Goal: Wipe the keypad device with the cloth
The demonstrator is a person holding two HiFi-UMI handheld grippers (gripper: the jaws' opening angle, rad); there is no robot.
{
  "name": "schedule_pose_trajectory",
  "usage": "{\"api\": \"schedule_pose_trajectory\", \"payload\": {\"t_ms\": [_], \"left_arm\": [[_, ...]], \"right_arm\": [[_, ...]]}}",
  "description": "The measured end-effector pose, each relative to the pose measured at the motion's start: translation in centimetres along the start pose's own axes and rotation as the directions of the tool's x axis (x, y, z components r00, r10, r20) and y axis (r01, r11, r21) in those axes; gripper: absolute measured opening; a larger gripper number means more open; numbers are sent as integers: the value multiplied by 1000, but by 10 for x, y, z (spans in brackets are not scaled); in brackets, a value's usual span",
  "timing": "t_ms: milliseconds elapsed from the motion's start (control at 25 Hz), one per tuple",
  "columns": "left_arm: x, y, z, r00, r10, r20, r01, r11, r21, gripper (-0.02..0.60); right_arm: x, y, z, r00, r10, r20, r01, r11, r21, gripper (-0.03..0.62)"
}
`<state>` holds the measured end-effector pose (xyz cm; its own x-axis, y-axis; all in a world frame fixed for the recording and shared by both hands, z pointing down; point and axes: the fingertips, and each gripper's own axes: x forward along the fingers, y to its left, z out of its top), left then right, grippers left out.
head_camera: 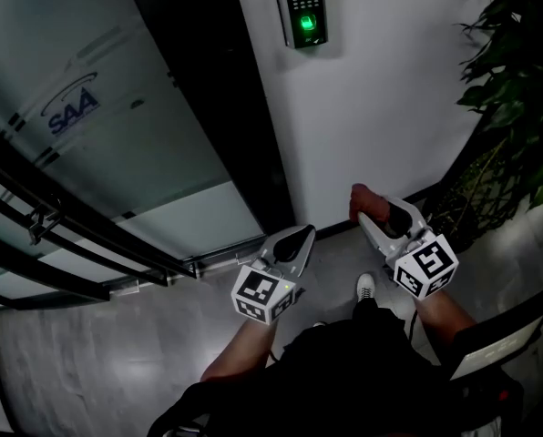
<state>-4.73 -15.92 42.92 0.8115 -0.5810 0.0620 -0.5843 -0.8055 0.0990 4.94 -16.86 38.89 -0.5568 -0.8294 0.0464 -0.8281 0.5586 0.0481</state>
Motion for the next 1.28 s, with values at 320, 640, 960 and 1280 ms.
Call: {"api": "schedule_pose_trajectory", "payload": {"t_ms": [320, 640, 960, 1280], "left_arm": [[14, 2, -6, 999, -13, -36, 12, 1000, -22, 15], [11, 26, -5, 994, 111, -18, -111, 994, 7, 17], [14, 42, 4, 981, 194, 3, -194, 981, 16, 15], [13, 52, 5, 974, 227, 15, -228, 974, 8, 15]], "right_arm": [[69, -43, 143, 983, 71, 169, -29, 970, -240, 140], [152, -90, 252, 948, 91, 306, -4, 961, -275, 140], [214, -110, 312, 935, 92, 343, 28, 943, -332, 140], [233, -104, 313, 941, 86, 327, 64, 904, -423, 140]]}}
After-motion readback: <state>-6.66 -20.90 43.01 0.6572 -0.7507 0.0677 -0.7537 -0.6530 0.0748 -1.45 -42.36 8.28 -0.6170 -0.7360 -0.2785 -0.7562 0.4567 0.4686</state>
